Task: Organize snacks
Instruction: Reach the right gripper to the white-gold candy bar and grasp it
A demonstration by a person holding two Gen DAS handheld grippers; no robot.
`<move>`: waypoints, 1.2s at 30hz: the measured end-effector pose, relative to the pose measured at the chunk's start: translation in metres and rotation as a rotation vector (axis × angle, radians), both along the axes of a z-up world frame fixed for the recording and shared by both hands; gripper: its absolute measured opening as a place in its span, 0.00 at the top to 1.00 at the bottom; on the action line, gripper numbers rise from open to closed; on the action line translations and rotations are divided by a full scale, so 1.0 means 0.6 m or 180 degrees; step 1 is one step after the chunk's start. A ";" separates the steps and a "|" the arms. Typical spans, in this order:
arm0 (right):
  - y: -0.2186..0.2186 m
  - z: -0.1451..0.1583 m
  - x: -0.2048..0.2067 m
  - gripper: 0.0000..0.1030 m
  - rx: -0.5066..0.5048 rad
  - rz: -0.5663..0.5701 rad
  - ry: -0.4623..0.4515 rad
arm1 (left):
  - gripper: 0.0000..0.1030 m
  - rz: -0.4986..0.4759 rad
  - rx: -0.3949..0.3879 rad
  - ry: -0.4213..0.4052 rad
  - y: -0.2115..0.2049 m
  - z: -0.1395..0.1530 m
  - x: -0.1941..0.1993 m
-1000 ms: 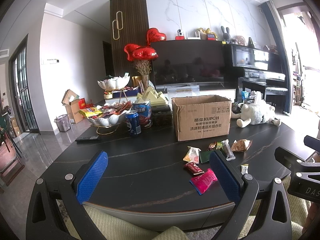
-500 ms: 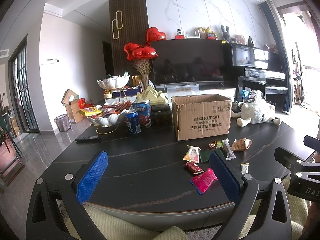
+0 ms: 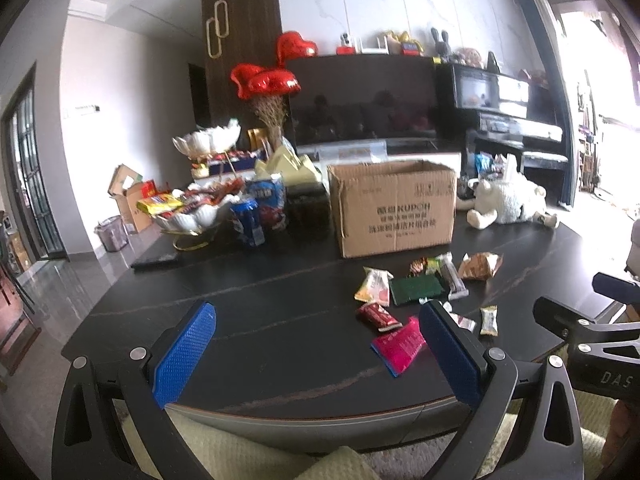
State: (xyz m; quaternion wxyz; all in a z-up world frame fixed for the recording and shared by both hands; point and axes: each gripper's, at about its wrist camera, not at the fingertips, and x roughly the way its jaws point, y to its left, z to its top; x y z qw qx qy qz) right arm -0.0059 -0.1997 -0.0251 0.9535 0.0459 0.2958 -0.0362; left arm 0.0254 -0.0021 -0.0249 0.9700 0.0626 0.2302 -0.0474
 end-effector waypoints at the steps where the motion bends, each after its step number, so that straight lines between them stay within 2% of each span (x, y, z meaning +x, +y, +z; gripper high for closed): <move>1: -0.002 -0.007 0.008 0.01 0.0023 0.0011 0.0054 | 0.00 0.0001 0.0014 0.0037 -0.002 -0.005 0.008; 7: -0.012 -0.039 0.048 0.01 0.0053 -0.0003 0.0262 | 0.00 -0.0103 0.0081 0.0238 -0.020 -0.035 0.048; 13: -0.034 -0.064 0.088 0.05 0.0155 -0.0114 0.0376 | 0.01 -0.0192 0.0121 0.0348 -0.043 -0.055 0.090; 17: -0.054 -0.085 0.120 0.13 0.0290 -0.0238 0.0500 | 0.04 -0.0219 0.0110 0.0433 -0.055 -0.065 0.119; 20: -0.066 -0.105 0.143 0.20 0.0413 -0.0291 0.0666 | 0.09 -0.0243 0.0085 0.0528 -0.060 -0.075 0.143; 22: -0.071 -0.115 0.152 0.24 0.0453 -0.0315 0.0714 | 0.17 -0.0248 0.0031 0.0633 -0.063 -0.082 0.161; 29: -0.093 -0.139 0.186 0.36 0.0608 -0.0466 0.0840 | 0.24 -0.0278 -0.0112 0.0955 -0.081 -0.118 0.220; 32: -0.099 -0.153 0.200 0.46 0.0670 -0.0518 0.0937 | 0.29 -0.0288 -0.0167 0.1106 -0.088 -0.135 0.242; 36: -0.100 -0.170 0.211 0.50 0.0706 -0.0504 0.1035 | 0.40 -0.0307 -0.0207 0.1309 -0.095 -0.160 0.266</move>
